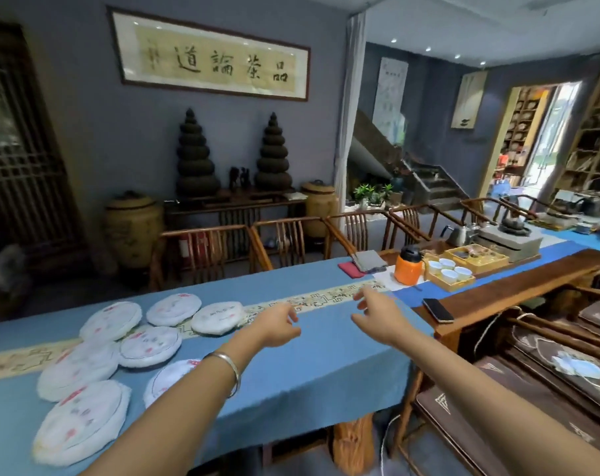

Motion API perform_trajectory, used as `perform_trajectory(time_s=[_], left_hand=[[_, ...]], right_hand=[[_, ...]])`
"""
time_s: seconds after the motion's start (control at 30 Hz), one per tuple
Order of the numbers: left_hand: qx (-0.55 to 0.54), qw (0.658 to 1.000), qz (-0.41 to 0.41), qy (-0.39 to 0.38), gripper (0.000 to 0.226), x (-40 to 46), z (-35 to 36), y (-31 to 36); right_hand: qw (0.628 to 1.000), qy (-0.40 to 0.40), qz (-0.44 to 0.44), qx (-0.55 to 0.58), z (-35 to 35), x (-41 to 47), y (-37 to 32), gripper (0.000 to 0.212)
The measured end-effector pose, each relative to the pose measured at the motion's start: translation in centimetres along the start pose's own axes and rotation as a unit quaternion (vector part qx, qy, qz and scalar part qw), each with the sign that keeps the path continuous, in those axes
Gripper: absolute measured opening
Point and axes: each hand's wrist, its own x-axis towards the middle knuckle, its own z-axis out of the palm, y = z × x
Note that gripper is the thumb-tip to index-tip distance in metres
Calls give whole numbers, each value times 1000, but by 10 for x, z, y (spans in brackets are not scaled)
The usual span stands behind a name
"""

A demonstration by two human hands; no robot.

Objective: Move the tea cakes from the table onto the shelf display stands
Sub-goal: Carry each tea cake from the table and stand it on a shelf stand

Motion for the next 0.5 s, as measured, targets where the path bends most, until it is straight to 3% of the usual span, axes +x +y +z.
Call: perform_trajectory(time_s=[0.2, 0.5], left_hand=[[-55, 988, -124, 80, 21, 37, -22, -56], [-99, 949, -271, 128, 11, 72, -45, -173]], right_hand=[[994, -55, -90, 3, 32, 103, -23, 38], [976, -164, -138, 36, 134, 206, -65, 40]])
